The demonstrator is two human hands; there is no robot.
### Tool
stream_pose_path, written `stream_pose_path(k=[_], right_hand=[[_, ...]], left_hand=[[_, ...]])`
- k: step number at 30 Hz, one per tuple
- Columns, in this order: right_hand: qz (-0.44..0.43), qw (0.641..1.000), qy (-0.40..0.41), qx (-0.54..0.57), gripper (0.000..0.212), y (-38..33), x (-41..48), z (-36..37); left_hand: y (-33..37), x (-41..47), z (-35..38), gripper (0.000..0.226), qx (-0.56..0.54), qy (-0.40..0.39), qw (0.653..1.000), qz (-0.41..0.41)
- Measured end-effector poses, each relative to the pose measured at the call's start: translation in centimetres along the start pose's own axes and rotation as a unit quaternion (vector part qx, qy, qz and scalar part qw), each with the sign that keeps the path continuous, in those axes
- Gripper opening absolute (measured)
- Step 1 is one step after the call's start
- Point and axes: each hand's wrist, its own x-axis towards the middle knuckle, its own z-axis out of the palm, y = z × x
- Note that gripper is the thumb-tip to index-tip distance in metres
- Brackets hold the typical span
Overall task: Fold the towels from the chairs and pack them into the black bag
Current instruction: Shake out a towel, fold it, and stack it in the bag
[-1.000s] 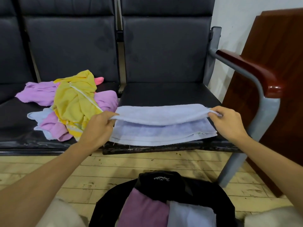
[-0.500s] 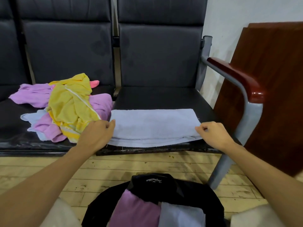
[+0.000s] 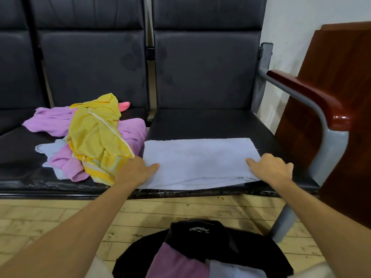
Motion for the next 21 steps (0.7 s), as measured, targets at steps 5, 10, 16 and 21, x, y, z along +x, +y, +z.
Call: stream_pose_path(k=[5, 10, 16, 21], right_hand=[[-0.023, 0.987, -0.049, 0.152, 0.032, -0.5, 0.0, 0.0], [0.127, 0.788, -0.084, 0.596, 0.033, -0.1, 0.3, -1.8], [0.169, 0.762, -0.244, 0.576, 0.026, 1.9, -1.0, -3.3], [0.145, 0.792, -0.245, 0.539, 0.04, 1.8, -1.6, -2.7]], left_hand=[[1.7, -0.6, -0.5, 0.045, -0.057, 0.025, 0.998, 0.022], [3.5, -1.8, -1.9, 0.022, -0.595, -0.051, 0.796, -0.1], [2.1, -3.9, -3.6, 0.023, -0.641, -0.196, 0.711, -0.213], [2.6, -4.2, -2.9, 0.022, -0.416, -0.021, 0.907, -0.067]])
